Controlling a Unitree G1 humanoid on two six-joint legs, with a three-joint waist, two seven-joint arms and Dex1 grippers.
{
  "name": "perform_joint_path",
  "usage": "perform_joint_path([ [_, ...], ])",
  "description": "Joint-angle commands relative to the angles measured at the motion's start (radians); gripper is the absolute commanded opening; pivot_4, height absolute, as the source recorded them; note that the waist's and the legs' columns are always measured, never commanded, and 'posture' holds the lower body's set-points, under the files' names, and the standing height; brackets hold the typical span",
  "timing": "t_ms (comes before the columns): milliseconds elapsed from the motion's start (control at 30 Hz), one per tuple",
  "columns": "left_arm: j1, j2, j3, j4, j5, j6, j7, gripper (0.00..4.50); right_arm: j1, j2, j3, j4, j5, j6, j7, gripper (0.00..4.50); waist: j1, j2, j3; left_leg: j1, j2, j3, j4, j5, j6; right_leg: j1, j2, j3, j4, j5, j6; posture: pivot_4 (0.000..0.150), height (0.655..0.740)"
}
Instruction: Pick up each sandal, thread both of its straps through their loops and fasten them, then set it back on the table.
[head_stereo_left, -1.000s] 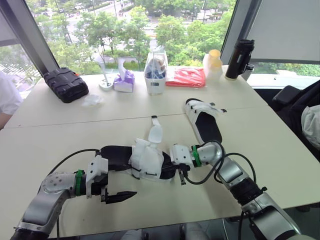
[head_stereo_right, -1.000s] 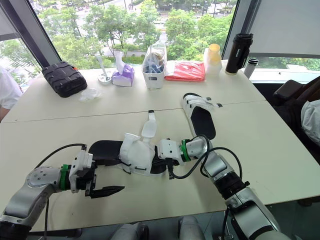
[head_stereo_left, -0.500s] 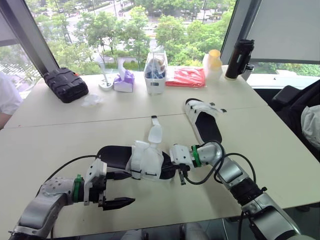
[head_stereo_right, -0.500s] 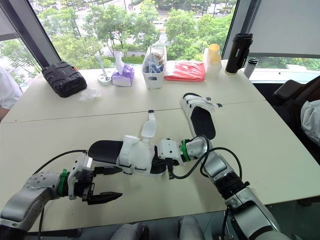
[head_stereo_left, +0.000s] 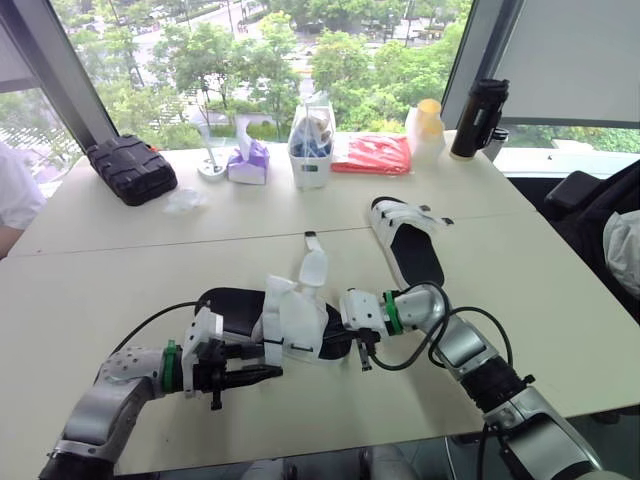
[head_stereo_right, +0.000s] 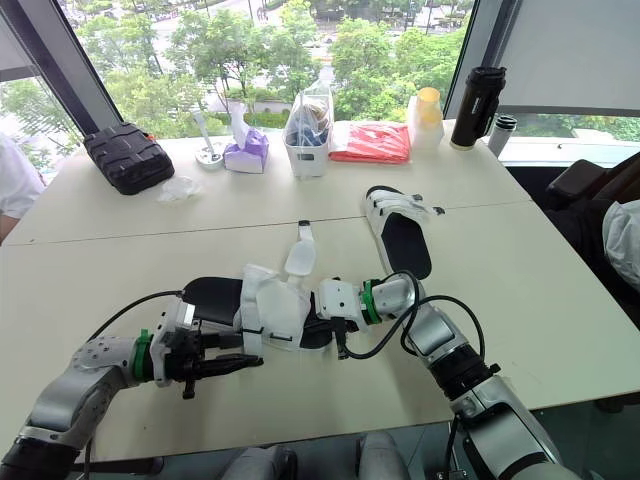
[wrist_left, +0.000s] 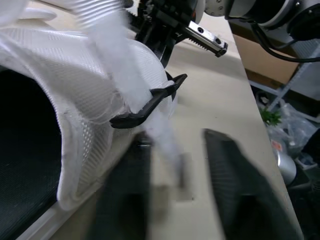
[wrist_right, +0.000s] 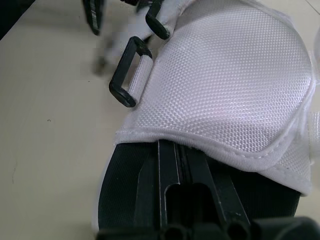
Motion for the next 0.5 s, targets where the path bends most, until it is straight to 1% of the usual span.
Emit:
perform_joint_path([
  [33,0.004,0.02,-0.011,-0.048,-0.024,0.013,-0.032,0.05,0.032,-0.01,0.056,0.031,-0.047,0.015,0.016,0.0,0.0,0.0,0.0,0.0,0.0,0.0,0.0,0.0,0.0,0.0,0.0,0.0,0.0,0.0,0.0,0.15,0.74],
  [233,0.066,0.071,-0.024,-0.112,-0.036,0.081,-0.037,0.05,0.034,-0.009,0.056,0.026,-0.046,0.017,0.015,0.0,-0.002,0.0,0.0,0.0,0.0,0.0,0.0,0.0,0.0,0.0,0.0,0.0,0.0,0.0,0.0,0.15,0.74],
  [400,0.24,0.18,-0.017,-0.251,-0.088,0.17,-0.091,0.05,0.036,-0.01,0.057,0.026,-0.046,0.015,0.015,0.0,-0.003,0.0,0.0,0.0,0.001,0.0,-0.001,0.0,0.0,-0.001,0.0,0.0,0.0,0.0,-0.001,0.15,0.74],
  [500,0.301,0.216,-0.004,-0.293,-0.11,0.182,-0.098,0.05,0.038,-0.009,0.059,0.028,-0.047,0.013,0.014,0.0,0.0,0.0,0.0,0.0,0.002,0.0,-0.001,0.0,0.0,0.0,0.0,0.0,0.0,-0.002,-0.004,0.15,0.74],
])
